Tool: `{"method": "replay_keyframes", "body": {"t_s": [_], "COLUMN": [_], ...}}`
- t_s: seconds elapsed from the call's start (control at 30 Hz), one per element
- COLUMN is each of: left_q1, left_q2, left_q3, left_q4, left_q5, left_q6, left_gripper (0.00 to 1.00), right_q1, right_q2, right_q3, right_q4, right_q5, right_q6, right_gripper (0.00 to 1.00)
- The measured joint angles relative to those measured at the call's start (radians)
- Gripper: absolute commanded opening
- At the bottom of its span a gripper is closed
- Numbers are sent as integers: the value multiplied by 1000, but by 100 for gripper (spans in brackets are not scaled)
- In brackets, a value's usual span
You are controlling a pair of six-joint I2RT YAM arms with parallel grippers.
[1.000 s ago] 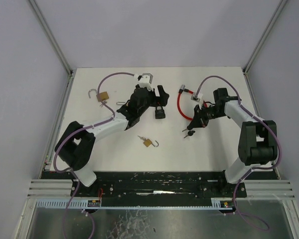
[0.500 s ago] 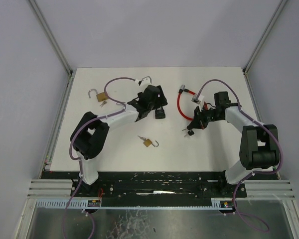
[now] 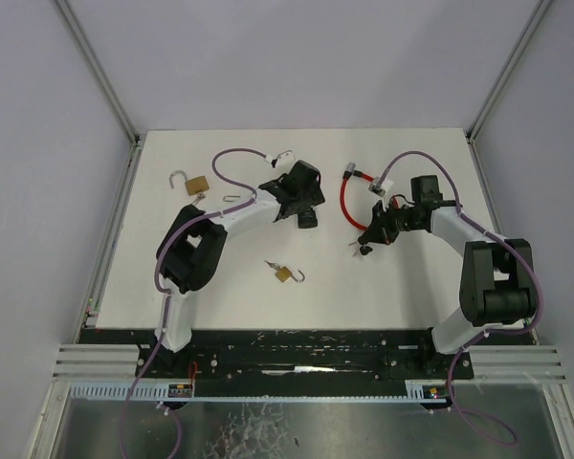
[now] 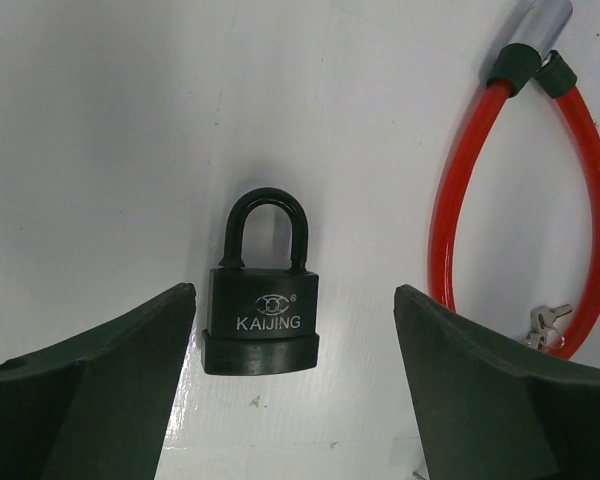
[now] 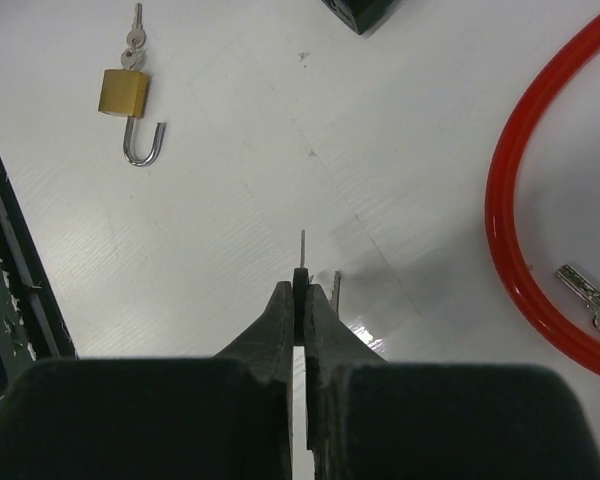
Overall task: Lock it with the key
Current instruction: Place the key at the center of the board.
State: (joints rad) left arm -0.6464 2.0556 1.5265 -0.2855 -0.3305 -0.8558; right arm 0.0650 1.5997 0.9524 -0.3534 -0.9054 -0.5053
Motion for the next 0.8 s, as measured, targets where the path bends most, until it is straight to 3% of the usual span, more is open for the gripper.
{"method": "replay_keyframes", "body": {"t_s": [0.47, 0.8], "left_q1": [0, 0], "left_q2": [8, -1], "left_q3": [11, -10], "left_q4": [-29, -5], "left_q5": [-10, -7], "left_q6": [-12, -4], "left_gripper": [80, 80], "right_q1": [46, 42], "right_q2": [-23, -344], "right_q3": [-122, -188], "right_q4": [197, 278], "right_q5": [66, -35], "right_q6": [66, 56], "right_gripper": [0, 0]}}
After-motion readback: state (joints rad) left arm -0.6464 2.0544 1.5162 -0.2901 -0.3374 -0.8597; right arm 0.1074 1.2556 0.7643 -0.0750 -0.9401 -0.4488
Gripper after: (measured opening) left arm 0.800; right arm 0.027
